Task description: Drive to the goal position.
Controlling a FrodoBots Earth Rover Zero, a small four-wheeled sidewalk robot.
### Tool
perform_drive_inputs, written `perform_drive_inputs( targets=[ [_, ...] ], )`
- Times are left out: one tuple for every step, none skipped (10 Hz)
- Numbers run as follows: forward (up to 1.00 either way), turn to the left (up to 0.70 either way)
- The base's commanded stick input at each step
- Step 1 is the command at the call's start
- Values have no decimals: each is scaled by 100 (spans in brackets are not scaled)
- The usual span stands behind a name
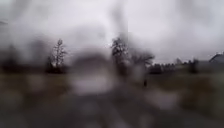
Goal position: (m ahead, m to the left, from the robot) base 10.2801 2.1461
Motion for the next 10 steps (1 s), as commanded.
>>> perform_drive_inputs(
  targets=[
    [85, 0],
    [85, 0],
    [85, 0],
    [85, 0],
    [85, 0],
    [85, 0],
    [85, 0],
    [85, 0],
    [85, 0],
    [85, 0]
  ],
)
